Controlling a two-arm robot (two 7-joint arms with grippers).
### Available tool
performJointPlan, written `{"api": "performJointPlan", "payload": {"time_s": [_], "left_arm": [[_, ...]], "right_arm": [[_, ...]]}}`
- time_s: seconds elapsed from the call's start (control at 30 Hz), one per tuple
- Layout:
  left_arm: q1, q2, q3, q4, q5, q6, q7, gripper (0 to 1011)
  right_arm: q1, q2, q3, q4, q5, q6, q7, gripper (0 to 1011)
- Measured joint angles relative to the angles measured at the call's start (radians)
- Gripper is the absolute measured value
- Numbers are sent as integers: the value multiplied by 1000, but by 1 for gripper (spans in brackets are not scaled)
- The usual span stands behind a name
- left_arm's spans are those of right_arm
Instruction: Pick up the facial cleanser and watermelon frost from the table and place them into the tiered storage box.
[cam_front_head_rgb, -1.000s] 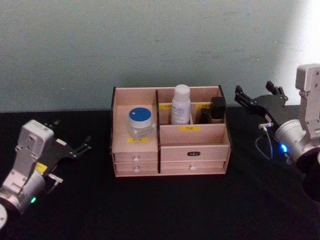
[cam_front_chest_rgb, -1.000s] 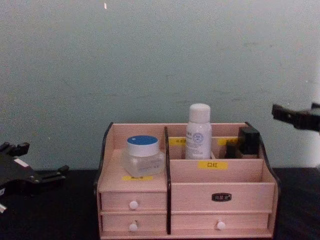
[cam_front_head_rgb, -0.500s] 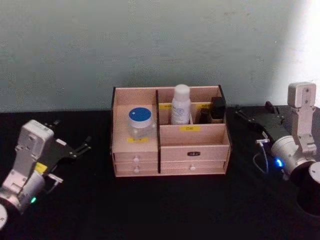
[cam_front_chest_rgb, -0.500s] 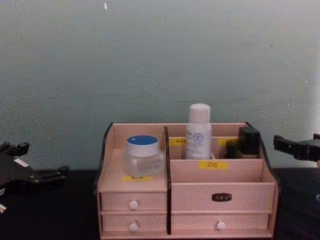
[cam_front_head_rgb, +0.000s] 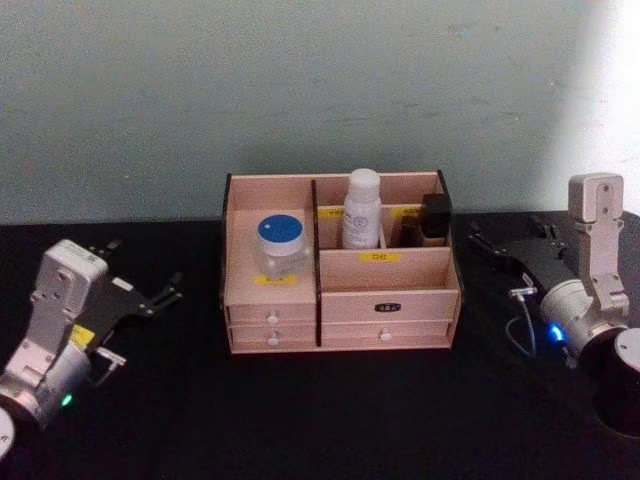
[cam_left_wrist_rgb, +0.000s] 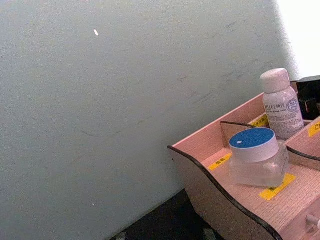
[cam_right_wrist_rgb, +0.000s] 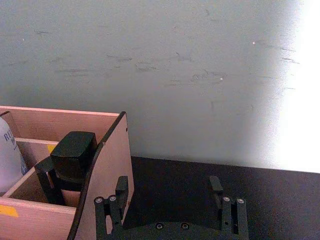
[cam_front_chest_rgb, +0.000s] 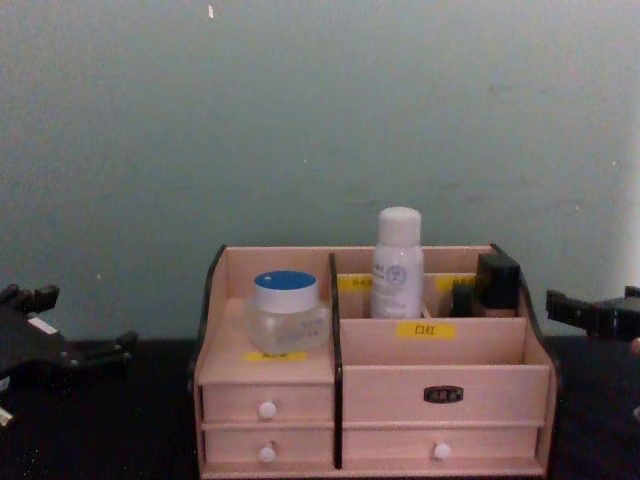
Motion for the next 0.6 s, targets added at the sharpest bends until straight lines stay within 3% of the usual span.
{"api": "performJointPlan", "payload": {"time_s": [0.6], "left_arm": [[0,0,0,0,0,0,0,1001]], "right_arm": [[1,1,-2,-1,3,-5,0,1003]]}}
